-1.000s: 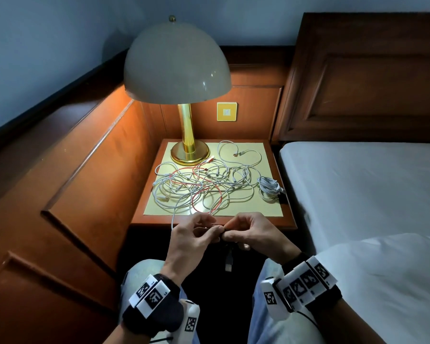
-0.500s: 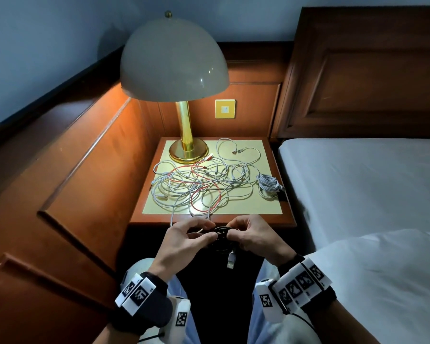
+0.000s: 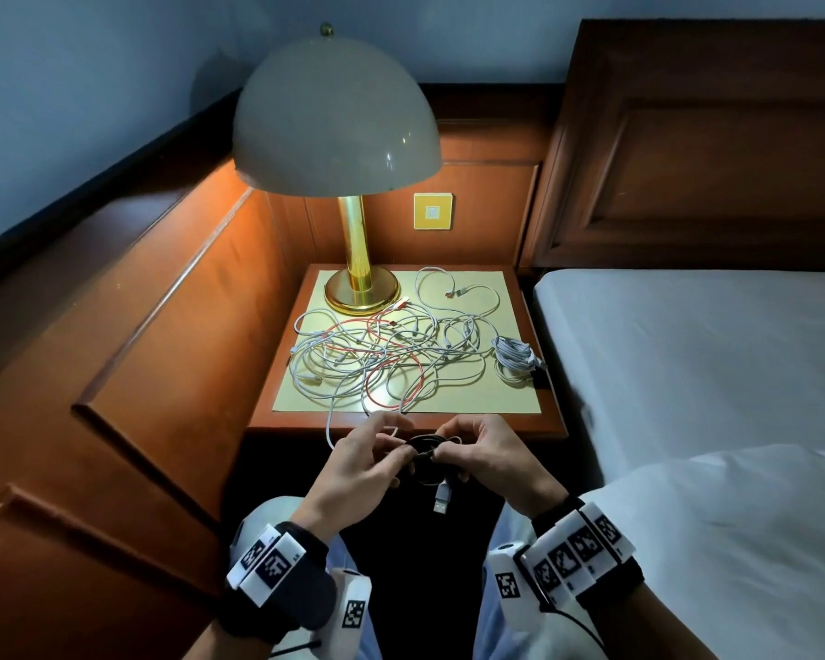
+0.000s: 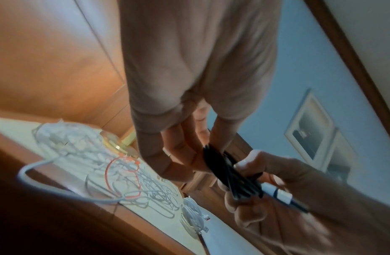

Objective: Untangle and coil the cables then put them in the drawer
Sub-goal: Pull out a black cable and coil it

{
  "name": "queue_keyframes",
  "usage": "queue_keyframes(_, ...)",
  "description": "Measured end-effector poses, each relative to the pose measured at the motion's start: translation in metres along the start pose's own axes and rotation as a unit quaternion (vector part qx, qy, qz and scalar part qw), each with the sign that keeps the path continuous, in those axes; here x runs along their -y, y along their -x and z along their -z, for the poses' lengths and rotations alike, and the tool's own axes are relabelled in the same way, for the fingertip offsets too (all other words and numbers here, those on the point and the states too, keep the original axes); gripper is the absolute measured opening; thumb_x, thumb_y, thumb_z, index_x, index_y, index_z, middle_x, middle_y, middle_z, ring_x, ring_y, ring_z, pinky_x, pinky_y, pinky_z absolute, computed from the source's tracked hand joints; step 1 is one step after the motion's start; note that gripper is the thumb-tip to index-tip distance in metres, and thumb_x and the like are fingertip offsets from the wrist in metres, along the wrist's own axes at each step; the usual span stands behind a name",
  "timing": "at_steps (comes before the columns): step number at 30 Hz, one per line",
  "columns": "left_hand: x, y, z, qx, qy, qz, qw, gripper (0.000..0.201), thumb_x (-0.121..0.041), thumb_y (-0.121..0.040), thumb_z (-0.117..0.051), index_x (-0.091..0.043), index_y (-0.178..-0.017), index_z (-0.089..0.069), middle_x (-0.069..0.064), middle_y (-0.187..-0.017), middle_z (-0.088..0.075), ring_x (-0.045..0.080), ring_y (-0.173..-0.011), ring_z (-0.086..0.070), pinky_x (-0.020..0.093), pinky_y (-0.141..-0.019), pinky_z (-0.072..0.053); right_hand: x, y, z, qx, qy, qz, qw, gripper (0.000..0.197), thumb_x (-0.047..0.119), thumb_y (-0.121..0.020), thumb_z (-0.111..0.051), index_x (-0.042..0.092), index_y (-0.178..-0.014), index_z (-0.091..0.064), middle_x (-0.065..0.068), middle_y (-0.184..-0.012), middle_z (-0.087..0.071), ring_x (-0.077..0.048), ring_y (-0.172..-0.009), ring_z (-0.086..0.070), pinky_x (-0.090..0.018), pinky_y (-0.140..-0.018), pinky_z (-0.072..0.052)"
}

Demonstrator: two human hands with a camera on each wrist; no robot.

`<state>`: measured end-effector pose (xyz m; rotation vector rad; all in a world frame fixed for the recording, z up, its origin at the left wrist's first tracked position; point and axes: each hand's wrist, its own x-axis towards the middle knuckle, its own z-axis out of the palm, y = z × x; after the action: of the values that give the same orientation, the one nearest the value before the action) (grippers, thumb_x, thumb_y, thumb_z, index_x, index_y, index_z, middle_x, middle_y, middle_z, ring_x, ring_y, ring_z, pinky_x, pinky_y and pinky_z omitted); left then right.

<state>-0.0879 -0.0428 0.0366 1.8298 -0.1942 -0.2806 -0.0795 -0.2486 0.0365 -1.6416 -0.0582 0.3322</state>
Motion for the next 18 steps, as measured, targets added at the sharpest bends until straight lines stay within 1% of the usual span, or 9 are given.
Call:
queue_keyframes(1,0.001,0.000,0.000,0.008,0.038,0.017,0.999,0.022,-0.010,-0.097,-0.065,-0.022,-0.115,-0.062,0.015,-0.098,-0.072,0.021,-0.087,-0.071,0.037,-0.075,-0.059,-0.001,-0.001,0.000,-0.003,-0.010,0.001,1.000,0.002,-0.001,-0.086,-0.071,0.000,-0.087,-0.070,-0.009,-0.073,-0.064,-0.014,-0.060,-0.054,-0.022,-0.054,-0.043)
queue_keyframes(3,0.002,-0.001,0.001,0.016,0.080,0.031,0.996,0.018,-0.009,-0.098,-0.063,-0.016,-0.115,-0.062,0.020,-0.098,-0.070,0.021,-0.087,-0.070,0.038,-0.076,-0.058,-0.005,-0.001,0.000,-0.004,-0.035,0.000,0.999,0.005,-0.002,-0.086,-0.071,-0.003,-0.091,-0.071,-0.011,-0.078,-0.067,-0.015,-0.063,-0.058,-0.023,-0.057,-0.046)
queue_keyframes(6,0.003,-0.002,-0.001,0.014,0.117,0.032,0.993,0.015,-0.007,-0.098,-0.062,-0.010,-0.112,-0.065,0.024,-0.098,-0.070,0.023,-0.089,-0.070,0.036,-0.073,-0.060,-0.011,-0.001,-0.003,-0.020,-0.087,-0.005,0.996,0.009,-0.001,-0.086,-0.072,0.007,-0.091,-0.073,-0.010,-0.083,-0.069,-0.015,-0.068,-0.062,-0.024,-0.060,-0.048)
queue_keyframes(8,0.005,-0.002,-0.002,0.008,0.131,0.034,0.991,0.015,-0.004,-0.098,-0.061,-0.008,-0.111,-0.066,0.025,-0.103,-0.070,0.027,-0.093,-0.072,0.039,-0.077,-0.061,-0.016,-0.002,-0.006,-0.032,-0.112,-0.003,0.993,0.014,0.003,-0.083,-0.075,0.010,-0.094,-0.070,-0.010,-0.085,-0.070,-0.015,-0.069,-0.061,-0.024,-0.057,-0.046)
queue_keyframes(11,0.009,-0.003,-0.002,-0.007,0.087,0.008,0.996,0.016,-0.011,-0.091,-0.074,-0.011,-0.105,-0.069,0.013,-0.101,-0.075,0.029,-0.098,-0.073,0.046,-0.087,-0.060,-0.019,-0.002,-0.009,-0.030,-0.126,0.001,0.992,0.035,0.013,-0.079,-0.078,0.012,-0.107,-0.058,-0.015,-0.088,-0.072,-0.017,-0.070,-0.063,-0.022,-0.053,-0.044)
queue_keyframes(12,0.010,-0.002,-0.002,-0.017,0.072,-0.004,0.997,0.019,-0.017,-0.087,-0.078,-0.013,-0.103,-0.070,0.010,-0.100,-0.076,0.028,-0.097,-0.074,0.047,-0.087,-0.060,-0.019,-0.002,-0.009,-0.032,-0.122,0.006,0.992,0.036,0.012,-0.081,-0.078,0.011,-0.109,-0.055,-0.012,-0.084,-0.072,-0.015,-0.067,-0.063,-0.021,-0.052,-0.044)
queue_keyframes(14,0.010,-0.002,-0.003,-0.048,0.046,-0.026,0.997,0.023,-0.029,-0.081,-0.082,-0.017,-0.099,-0.073,0.007,-0.096,-0.077,0.025,-0.092,-0.075,0.046,-0.086,-0.060,-0.019,-0.001,-0.009,-0.032,-0.104,0.026,0.994,0.030,0.006,-0.088,-0.075,0.008,-0.108,-0.053,-0.004,-0.075,-0.068,-0.010,-0.060,-0.059,-0.021,-0.052,-0.043)
queue_keyframes(16,0.010,-0.003,-0.005,-0.081,0.018,-0.056,0.995,0.017,-0.024,-0.082,-0.083,-0.016,-0.096,-0.076,0.003,-0.091,-0.078,0.020,-0.087,-0.075,0.043,-0.084,-0.061,-0.018,0.001,-0.010,-0.028,-0.088,0.044,0.995,0.025,0.006,-0.089,-0.074,0.006,-0.104,-0.054,-0.002,-0.074,-0.066,-0.009,-0.059,-0.057,-0.021,-0.053,-0.044)
queue_keyframes(18,0.009,-0.003,-0.008,-0.116,-0.043,-0.103,0.987,0.014,-0.012,-0.083,-0.081,-0.014,-0.095,-0.076,-0.004,-0.088,-0.077,0.010,-0.083,-0.074,0.033,-0.082,-0.061,-0.017,0.002,-0.009,-0.028,-0.087,0.050,0.995,0.028,0.011,-0.087,-0.078,0.004,-0.103,-0.056,-0.004,-0.080,-0.066,-0.011,-0.062,-0.056,-0.023,-0.054,-0.045)
